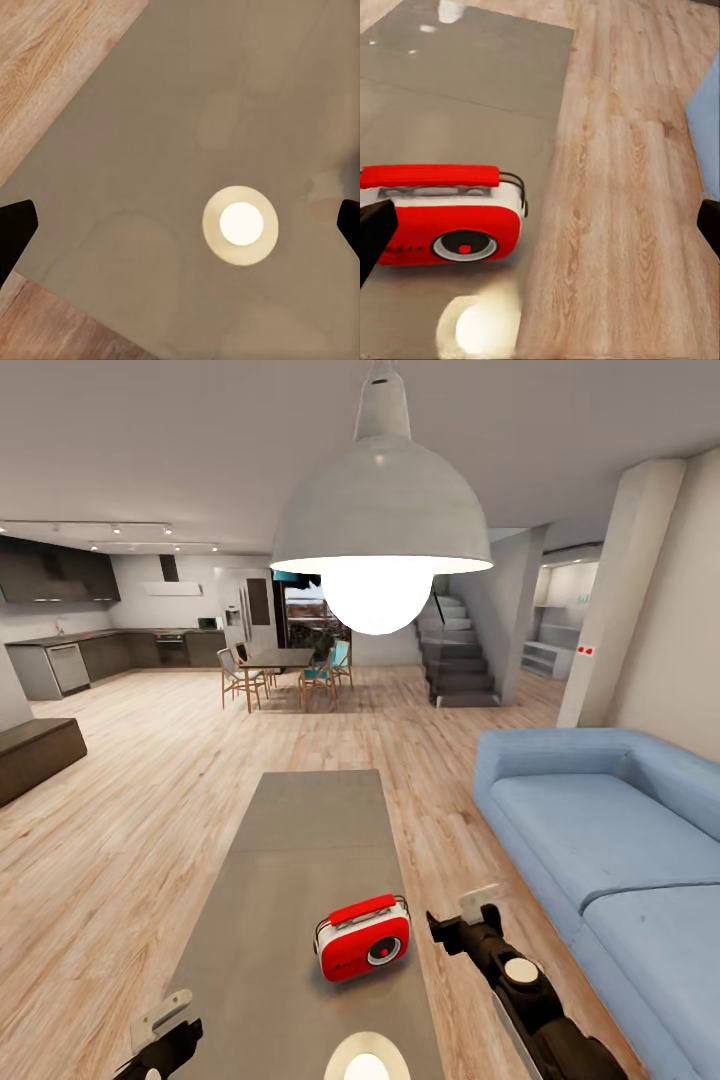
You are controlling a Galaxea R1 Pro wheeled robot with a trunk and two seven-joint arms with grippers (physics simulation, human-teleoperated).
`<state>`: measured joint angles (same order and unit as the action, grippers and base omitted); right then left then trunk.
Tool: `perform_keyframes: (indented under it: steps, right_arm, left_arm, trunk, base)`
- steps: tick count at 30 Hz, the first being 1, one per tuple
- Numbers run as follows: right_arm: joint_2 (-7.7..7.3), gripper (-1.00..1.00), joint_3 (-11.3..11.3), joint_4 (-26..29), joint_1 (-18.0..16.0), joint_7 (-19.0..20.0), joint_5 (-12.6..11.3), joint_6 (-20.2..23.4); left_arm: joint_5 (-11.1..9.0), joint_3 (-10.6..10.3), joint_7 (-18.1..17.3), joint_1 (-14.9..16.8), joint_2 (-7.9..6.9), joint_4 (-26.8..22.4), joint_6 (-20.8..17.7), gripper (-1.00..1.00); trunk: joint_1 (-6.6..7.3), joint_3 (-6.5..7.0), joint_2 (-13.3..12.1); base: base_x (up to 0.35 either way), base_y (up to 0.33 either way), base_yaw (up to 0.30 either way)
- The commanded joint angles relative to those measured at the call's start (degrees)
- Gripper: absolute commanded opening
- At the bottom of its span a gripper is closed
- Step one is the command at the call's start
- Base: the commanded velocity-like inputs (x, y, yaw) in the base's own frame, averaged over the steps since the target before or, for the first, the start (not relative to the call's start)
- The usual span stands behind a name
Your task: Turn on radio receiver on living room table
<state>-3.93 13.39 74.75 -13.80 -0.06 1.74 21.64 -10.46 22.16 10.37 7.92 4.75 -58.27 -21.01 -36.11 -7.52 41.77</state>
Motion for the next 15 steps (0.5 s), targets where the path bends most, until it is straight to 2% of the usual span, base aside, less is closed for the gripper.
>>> perform_keyframes:
  steps: [1,3,5,9,11,12,14,15]
  right_arm:
    - [0.04,1.00,1.2,0.4,-0.1,0.0,0.2,1.9]
    - [0.15,1.00,2.3,0.9,-1.4,-0.1,0.2,5.3]
    - [0.35,1.00,2.8,0.9,-3.2,0.0,-0.2,6.9]
    - [0.81,1.00,3.0,-0.9,-4.9,-0.1,-0.4,7.8]
    - [1.53,1.00,2.9,-2.3,-6.2,-0.3,-0.5,8.0]
    - [1.64,1.00,2.6,-2.6,-6.6,-0.3,-0.5,8.0]
    - [1.87,1.00,0.6,-3.3,-7.8,-0.3,-0.5,7.9]
    - [1.98,1.00,-1.3,-3.6,-8.6,-0.3,-0.5,7.7]
  left_arm:
    - [0.0,0.0,0.0,0.0,0.00,0.0,0.0,1.00]
    - [0.0,0.0,0.0,0.0,0.00,0.0,0.0,1.00]
    - [0.0,0.0,0.0,0.0,0.00,0.0,0.0,1.00]
    - [0.0,0.0,0.0,0.0,0.00,0.0,0.0,1.00]
    - [0.0,0.0,0.0,0.0,0.02,0.0,0.0,1.00]
    - [0.0,0.0,0.0,0.0,0.03,0.0,0.0,1.00]
    - [0.0,0.0,0.0,0.0,0.10,0.0,0.0,1.00]
    - [0.0,0.0,0.0,0.0,0.13,0.0,0.1,1.00]
  trunk:
    - [0.00,0.00,0.0]
    - [0.00,0.00,0.0]
    - [0.00,0.00,0.0]
    - [0.00,0.00,0.0]
    - [0.00,0.00,0.0]
    - [0.00,0.00,0.0]
    - [0.00,0.00,0.0]
    - [0.00,0.00,0.0]
  base:
    - [0.000,0.000,0.000]
    - [0.000,0.000,0.000]
    - [0.000,0.000,0.000]
    - [0.000,0.000,0.000]
    - [0.000,0.000,0.000]
    - [0.000,0.000,0.000]
    - [0.000,0.000,0.000]
    - [0.000,0.000,0.000]
